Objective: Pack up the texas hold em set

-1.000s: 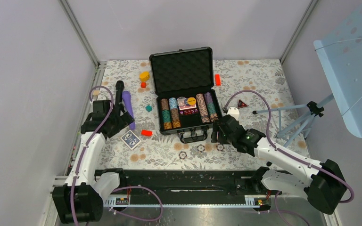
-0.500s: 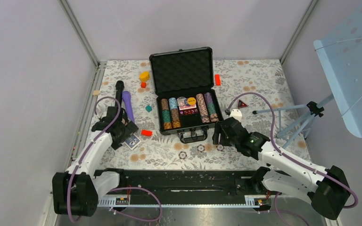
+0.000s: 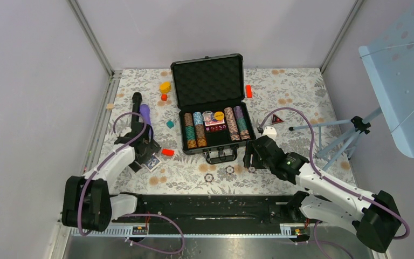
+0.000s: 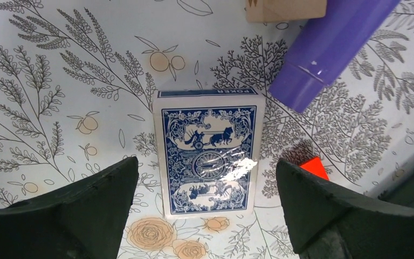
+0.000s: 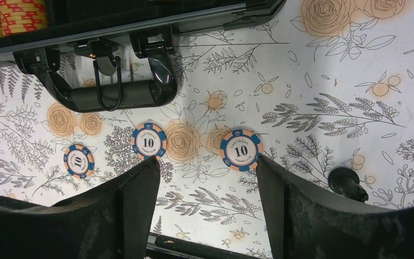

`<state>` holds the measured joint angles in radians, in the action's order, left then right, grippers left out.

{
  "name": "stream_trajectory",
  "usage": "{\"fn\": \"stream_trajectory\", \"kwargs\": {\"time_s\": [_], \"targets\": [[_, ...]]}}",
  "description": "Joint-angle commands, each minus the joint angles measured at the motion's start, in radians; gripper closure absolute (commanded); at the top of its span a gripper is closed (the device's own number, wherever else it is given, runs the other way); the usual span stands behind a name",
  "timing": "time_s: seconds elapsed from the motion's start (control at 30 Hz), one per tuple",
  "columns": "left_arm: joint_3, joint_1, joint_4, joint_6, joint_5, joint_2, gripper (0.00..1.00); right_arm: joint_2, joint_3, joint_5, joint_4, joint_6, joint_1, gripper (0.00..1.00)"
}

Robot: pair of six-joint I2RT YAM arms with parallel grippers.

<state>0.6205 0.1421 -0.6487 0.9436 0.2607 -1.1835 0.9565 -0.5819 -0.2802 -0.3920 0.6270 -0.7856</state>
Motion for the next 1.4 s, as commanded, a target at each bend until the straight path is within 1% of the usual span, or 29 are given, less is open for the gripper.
{"fn": "stream_trajectory", "kwargs": {"time_s": [0.0, 0.2, 0.43, 0.57, 0.67, 0.7, 0.83, 0.9, 0.97, 1.03, 1.1, 1.2, 1.37], "targets": [[0.006, 0.016, 0.043, 0.027, 0.073, -0.052, 0.04, -0.010, 0.001, -0.004, 0.006, -0.011, -0.007, 0.27], [0.020, 0.032, 0.063, 0.026, 0.091, -0.105, 0.12, -0.014, 0.009, -0.006, 0.006, -0.007, -0.007, 0.27], [0.016, 0.054, 0.066, 0.016, 0.106, -0.092, 0.31, -0.026, 0.009, -0.008, 0.007, -0.005, -0.007, 0.27], [0.011, 0.058, 0.067, 0.005, 0.104, -0.083, 0.39, -0.033, 0.003, -0.010, -0.004, -0.004, -0.008, 0.26], [0.012, 0.060, 0.065, -0.018, 0.089, -0.054, 0.49, -0.042, -0.003, -0.018, -0.020, -0.004, -0.007, 0.26], [0.014, 0.060, 0.057, -0.024, 0.080, -0.036, 0.51, -0.047, -0.004, -0.022, -0.023, -0.006, -0.007, 0.26], [0.057, 0.062, -0.016, -0.061, 0.079, 0.070, 0.51, -0.071, -0.012, -0.037, -0.044, -0.012, -0.008, 0.26], [0.106, 0.062, -0.053, -0.095, 0.083, 0.134, 0.51, -0.084, -0.018, -0.047, -0.057, -0.016, -0.007, 0.26], [0.161, 0.063, -0.053, -0.168, 0.050, 0.181, 0.51, -0.098, -0.026, -0.053, -0.071, -0.019, -0.007, 0.26], [0.238, 0.064, -0.036, -0.271, -0.037, 0.180, 0.51, -0.110, -0.033, -0.060, -0.084, -0.022, -0.007, 0.26], [0.331, 0.080, -0.030, -0.356, -0.111, 0.143, 0.52, -0.128, -0.039, -0.069, -0.097, -0.026, -0.007, 0.26], [0.459, 0.170, -0.009, -0.481, -0.159, 0.068, 0.54, -0.153, -0.050, -0.083, -0.125, -0.028, -0.007, 0.25], [0.664, 0.361, 0.020, -0.670, -0.207, -0.120, 0.54, -0.214, -0.065, -0.104, -0.177, -0.022, -0.007, 0.25]]}}
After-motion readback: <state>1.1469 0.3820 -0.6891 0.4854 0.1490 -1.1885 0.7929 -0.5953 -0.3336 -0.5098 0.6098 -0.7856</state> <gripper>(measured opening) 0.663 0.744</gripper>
